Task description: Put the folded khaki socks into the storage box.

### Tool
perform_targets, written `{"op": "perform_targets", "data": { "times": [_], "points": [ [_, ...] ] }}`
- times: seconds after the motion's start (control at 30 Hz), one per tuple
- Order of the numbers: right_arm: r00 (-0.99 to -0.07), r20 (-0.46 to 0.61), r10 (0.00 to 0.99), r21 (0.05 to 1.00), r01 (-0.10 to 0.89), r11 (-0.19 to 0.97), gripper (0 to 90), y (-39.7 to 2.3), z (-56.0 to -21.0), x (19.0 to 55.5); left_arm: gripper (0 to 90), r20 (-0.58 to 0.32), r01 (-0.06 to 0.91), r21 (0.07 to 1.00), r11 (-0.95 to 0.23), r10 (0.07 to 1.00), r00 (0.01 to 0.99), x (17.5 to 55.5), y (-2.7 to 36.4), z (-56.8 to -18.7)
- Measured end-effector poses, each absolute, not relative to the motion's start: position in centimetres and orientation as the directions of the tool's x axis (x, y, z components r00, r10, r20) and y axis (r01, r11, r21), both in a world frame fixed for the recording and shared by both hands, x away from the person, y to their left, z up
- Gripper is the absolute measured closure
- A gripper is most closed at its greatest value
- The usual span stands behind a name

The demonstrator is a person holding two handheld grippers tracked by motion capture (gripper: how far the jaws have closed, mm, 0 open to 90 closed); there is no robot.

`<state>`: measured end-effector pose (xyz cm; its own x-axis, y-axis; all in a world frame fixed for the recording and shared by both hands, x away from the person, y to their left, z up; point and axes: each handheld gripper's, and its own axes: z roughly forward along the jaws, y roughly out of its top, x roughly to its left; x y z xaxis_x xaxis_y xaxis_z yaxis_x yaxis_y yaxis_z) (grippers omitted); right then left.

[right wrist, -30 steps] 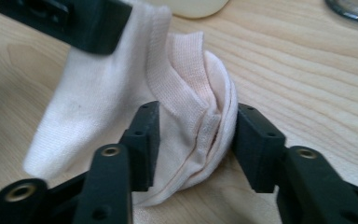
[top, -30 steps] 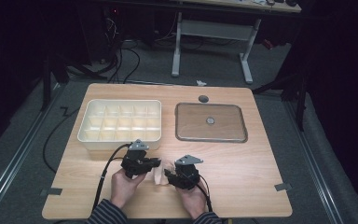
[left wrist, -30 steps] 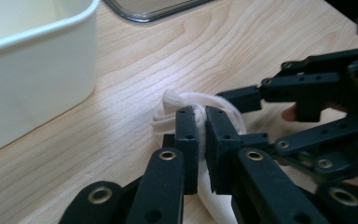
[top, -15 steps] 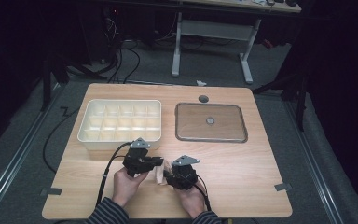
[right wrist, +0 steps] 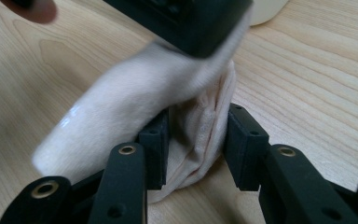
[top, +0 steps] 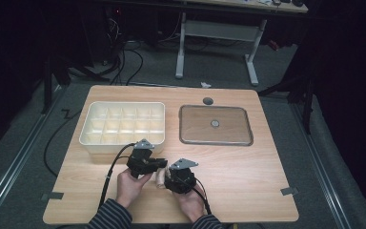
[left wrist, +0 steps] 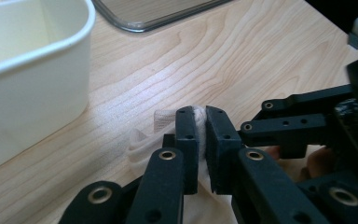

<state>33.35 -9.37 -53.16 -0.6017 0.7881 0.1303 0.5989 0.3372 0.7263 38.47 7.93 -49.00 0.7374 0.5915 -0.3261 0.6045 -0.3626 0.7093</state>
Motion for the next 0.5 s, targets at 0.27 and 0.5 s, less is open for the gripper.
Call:
{"op": "perform_targets", "data": {
  "times": [0.27,0.5],
  "points": [
    [-0.593,0.121,0.796,0.735,0.592,0.329,57.0,-10.4,-52.5,32.9,84.1,-0.274,0.594,0.697,-0.4,0.617,0.737,38.6,7.3,-49.8],
    [-0.624,0.111,0.773,0.776,0.54,0.325,63.3,-12.3,-50.8,30.8,83.9,-0.246,0.588,0.692,-0.419,0.629,0.738,38.6,6.9,-50.2]
  ]
}}
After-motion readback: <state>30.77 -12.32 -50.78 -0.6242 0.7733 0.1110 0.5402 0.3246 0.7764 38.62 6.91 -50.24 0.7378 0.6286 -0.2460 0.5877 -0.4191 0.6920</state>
